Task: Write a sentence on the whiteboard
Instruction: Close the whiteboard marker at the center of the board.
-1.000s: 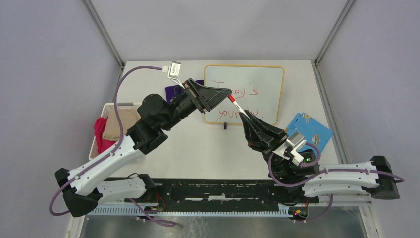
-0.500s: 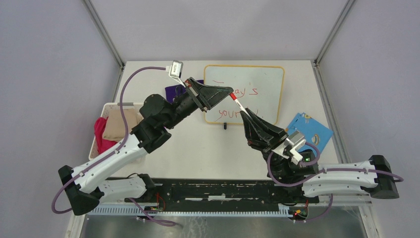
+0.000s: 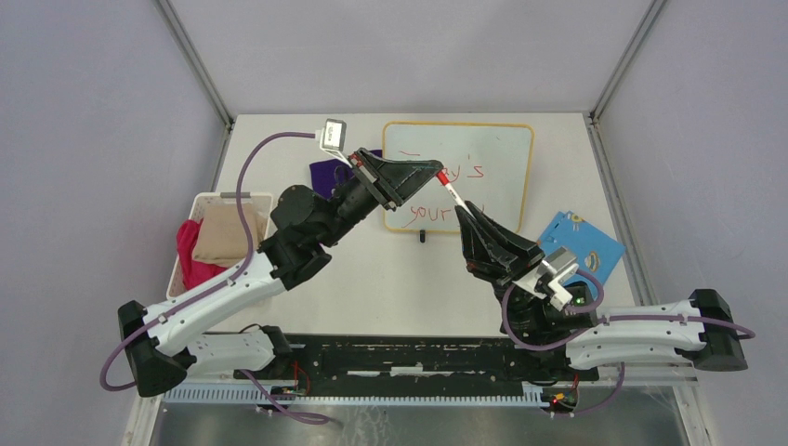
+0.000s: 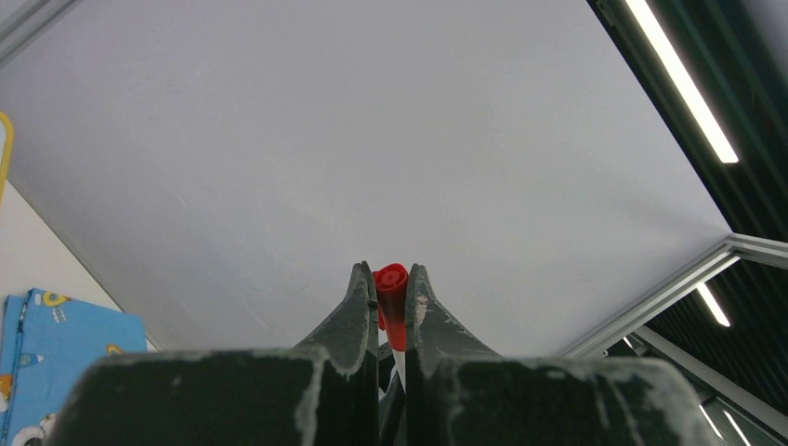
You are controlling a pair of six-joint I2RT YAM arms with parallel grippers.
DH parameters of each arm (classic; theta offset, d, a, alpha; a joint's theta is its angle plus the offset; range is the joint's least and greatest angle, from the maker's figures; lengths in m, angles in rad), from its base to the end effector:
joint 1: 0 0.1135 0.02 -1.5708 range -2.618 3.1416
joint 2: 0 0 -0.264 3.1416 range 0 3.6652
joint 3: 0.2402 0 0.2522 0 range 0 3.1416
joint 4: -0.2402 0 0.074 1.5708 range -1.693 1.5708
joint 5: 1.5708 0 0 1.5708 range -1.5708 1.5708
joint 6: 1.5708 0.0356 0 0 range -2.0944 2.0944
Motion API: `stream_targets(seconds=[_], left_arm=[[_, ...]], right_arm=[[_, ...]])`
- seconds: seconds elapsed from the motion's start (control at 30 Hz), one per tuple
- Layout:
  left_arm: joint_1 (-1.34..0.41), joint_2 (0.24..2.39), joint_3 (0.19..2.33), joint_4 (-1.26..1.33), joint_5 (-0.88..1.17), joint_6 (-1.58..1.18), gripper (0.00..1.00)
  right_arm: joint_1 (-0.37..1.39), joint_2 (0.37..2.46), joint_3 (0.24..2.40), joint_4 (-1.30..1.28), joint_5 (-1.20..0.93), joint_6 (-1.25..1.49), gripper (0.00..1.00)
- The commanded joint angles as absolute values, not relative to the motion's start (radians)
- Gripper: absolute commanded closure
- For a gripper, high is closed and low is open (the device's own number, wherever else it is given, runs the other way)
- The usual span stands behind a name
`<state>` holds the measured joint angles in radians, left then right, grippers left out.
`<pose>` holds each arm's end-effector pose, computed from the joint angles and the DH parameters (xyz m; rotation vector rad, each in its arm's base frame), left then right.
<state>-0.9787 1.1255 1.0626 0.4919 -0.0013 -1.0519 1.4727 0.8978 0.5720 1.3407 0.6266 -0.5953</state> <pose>0.1419 -0.2109 0.4418 -0.0504 1.3388 -1.7719 0.0365 0.1582 0.3857 -0.1525 0.8135 0.6539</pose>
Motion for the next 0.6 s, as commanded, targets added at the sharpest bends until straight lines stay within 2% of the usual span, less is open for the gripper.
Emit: stream_targets(seconds=[0.0,0.23,0.27,0.4,0.43,0.57], left_arm=[[-1.078,1.177,1.024,0.414,0.230,-1.058,0.98],[-1.080,1.178,1.023,0.414,0.231,-1.053,0.98],[-1.080,1.176,1.022,0.416,0.231,-1.051,0.95],[-1.080,1.159,1.013,0.408,0.211,-1.044,0.72],[-1.080,1.150,1.012,0.390,0.193,-1.035,0.62],[-1.079,1.135,1.005,0.381,0.172,-1.026,0.53]], right_arm=[[1.465,0.917,0.635,1.337,0.634,-0.607,1.00],[1.465,0.912,0.635,1.334,0.634,-0.605,1.00],[1.464,0.911,0.635,1.335,0.634,-0.605,1.00],[1.464,0.904,0.631,1.333,0.633,-0.601,1.00],[1.465,0.897,0.624,1.332,0.635,-0.596,1.00],[1.465,0.886,0.619,1.326,0.637,-0.589,1.00]])
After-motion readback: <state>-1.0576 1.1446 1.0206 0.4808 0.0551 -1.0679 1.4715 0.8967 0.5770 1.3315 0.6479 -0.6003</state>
